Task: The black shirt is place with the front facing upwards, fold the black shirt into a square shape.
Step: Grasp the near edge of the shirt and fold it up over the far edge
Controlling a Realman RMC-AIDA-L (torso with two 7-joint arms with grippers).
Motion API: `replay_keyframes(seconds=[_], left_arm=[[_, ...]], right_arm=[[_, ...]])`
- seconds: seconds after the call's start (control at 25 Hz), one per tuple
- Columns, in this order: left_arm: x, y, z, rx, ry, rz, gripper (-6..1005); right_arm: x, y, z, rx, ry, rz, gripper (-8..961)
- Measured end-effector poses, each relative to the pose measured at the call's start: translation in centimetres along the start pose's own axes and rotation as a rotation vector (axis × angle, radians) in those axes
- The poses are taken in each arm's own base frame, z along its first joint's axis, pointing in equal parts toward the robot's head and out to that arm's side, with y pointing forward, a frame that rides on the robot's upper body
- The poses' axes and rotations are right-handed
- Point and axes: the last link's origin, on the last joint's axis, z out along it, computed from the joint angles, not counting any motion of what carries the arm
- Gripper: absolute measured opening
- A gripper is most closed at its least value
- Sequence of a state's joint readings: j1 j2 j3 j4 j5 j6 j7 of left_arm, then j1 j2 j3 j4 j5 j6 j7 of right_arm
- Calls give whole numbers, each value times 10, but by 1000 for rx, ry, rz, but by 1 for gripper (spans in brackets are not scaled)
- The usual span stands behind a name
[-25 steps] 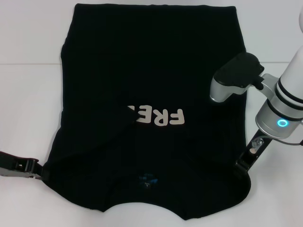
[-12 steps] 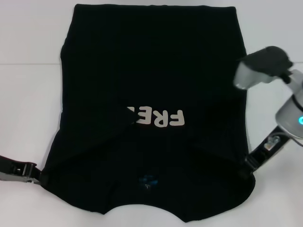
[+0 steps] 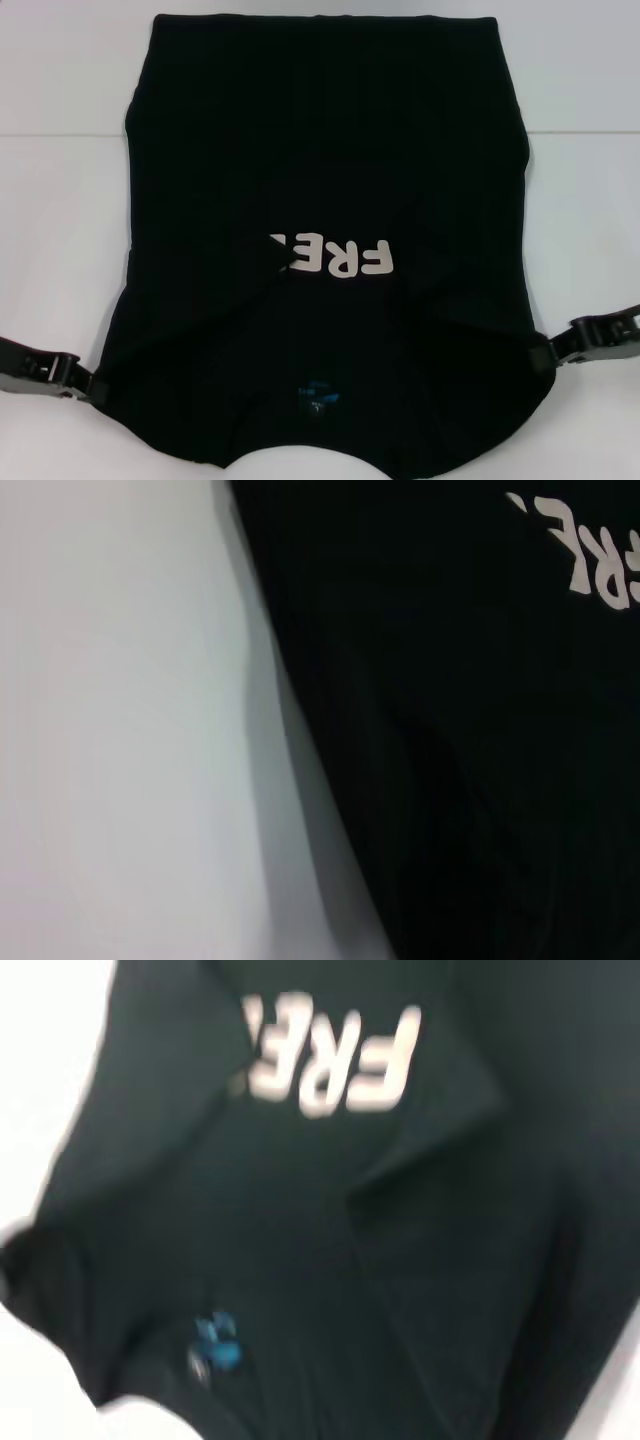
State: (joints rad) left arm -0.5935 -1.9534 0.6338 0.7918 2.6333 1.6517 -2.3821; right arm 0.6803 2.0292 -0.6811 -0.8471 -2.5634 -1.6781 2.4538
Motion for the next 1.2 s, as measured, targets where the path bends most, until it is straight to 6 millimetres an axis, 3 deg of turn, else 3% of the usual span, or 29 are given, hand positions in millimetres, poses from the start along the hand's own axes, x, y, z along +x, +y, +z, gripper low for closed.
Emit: replay_keyframes(seconds=[0.12,0.36,0.76,1.2], left_arm=[[-2,-1,0,-4,-4,-6,15],[-6,-2,0,-28,7,-22,15],[-16,2,5,-82,-32,-10,14],[-52,15,-2,-259,-243,64,14]], right_arm=[[18,-23,-8,-90,-108,97,37],[49,-49,-1,-124,-170,172,37],[61,-49,2,-142,-163,91,36],[93,-53,-12,-128,75,-69,36]])
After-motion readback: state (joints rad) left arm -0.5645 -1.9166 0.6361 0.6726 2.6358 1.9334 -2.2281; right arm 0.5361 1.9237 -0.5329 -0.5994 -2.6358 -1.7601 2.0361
